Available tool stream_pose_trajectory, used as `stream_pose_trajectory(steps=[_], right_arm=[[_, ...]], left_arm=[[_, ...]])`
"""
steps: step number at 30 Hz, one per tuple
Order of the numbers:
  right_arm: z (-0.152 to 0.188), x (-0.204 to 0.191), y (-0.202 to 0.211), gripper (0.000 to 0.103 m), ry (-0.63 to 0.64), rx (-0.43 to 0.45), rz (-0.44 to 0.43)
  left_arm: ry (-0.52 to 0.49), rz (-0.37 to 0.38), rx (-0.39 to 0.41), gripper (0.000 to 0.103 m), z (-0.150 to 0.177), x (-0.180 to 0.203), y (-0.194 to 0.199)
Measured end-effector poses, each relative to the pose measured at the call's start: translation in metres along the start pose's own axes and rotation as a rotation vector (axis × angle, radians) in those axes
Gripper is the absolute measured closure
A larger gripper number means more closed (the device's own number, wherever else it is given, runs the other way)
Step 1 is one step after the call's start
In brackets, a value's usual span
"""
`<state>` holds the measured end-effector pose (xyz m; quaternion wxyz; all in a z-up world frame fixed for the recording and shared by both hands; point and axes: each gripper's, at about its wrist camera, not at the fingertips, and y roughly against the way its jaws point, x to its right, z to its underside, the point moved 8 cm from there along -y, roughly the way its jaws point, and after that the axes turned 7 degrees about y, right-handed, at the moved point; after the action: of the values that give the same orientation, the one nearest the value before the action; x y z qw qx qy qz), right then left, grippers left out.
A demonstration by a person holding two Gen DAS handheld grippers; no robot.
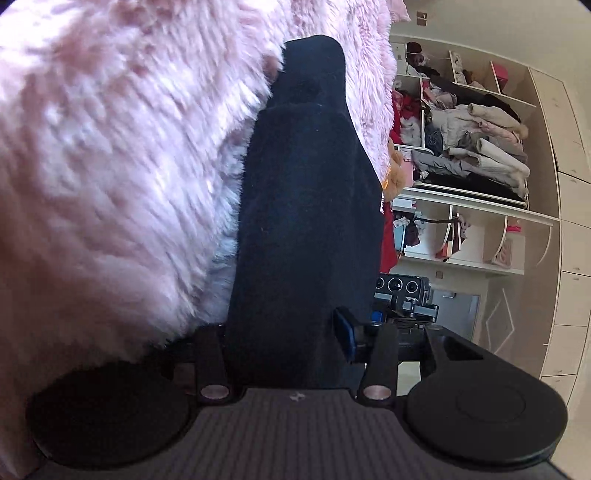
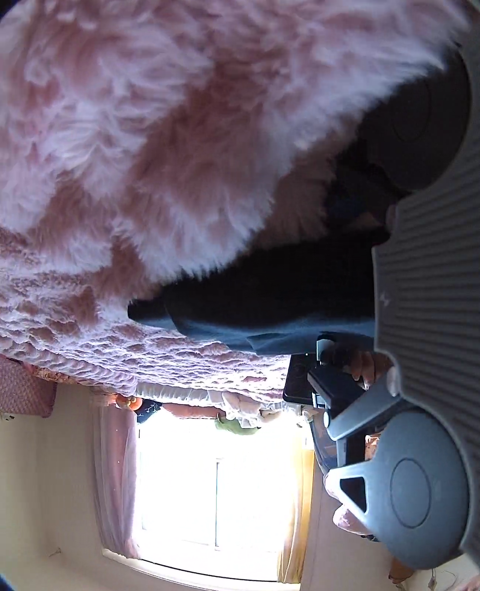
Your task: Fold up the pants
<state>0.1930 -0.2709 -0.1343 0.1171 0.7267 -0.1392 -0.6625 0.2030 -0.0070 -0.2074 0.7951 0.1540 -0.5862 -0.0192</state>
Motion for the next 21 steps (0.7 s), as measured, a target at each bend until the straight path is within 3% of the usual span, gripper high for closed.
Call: stream_pose_trajectory(steps=[3, 9, 11, 13, 15, 21], right_arm=[[0.003, -0.003, -0.014, 0.020, 0.029, -0.041, 0.012], [0.015, -0.020, -0.025, 0.022, 0.159, -0.055, 0.052], [0.020, -0.022, -0.030, 0.036, 0.200, -0.053, 0.076], [0.021, -0.019, -0.025, 0.059, 0.191, -0.014, 0.090], [0.025, -0.014, -0.016, 0.072, 0.158, 0.035, 0.065], [0.040, -0.032, -0.007, 0.073, 0.201, 0.138, -0.005]], left_arm=[[0.020, 0.003, -0.004, 0.050, -0.001, -0.004, 0.002], [0.036, -0.002, 0.008, 0.054, -0.002, -0.010, 0.002], [0.046, -0.009, 0.017, 0.060, -0.003, -0.012, 0.003], [0.051, -0.011, 0.022, 0.065, -0.001, -0.011, 0.004], [0.064, -0.014, 0.015, 0.068, -0.001, -0.009, 0.006], [0.010, -0.027, -0.009, 0.070, 0.003, 0.009, 0.016]])
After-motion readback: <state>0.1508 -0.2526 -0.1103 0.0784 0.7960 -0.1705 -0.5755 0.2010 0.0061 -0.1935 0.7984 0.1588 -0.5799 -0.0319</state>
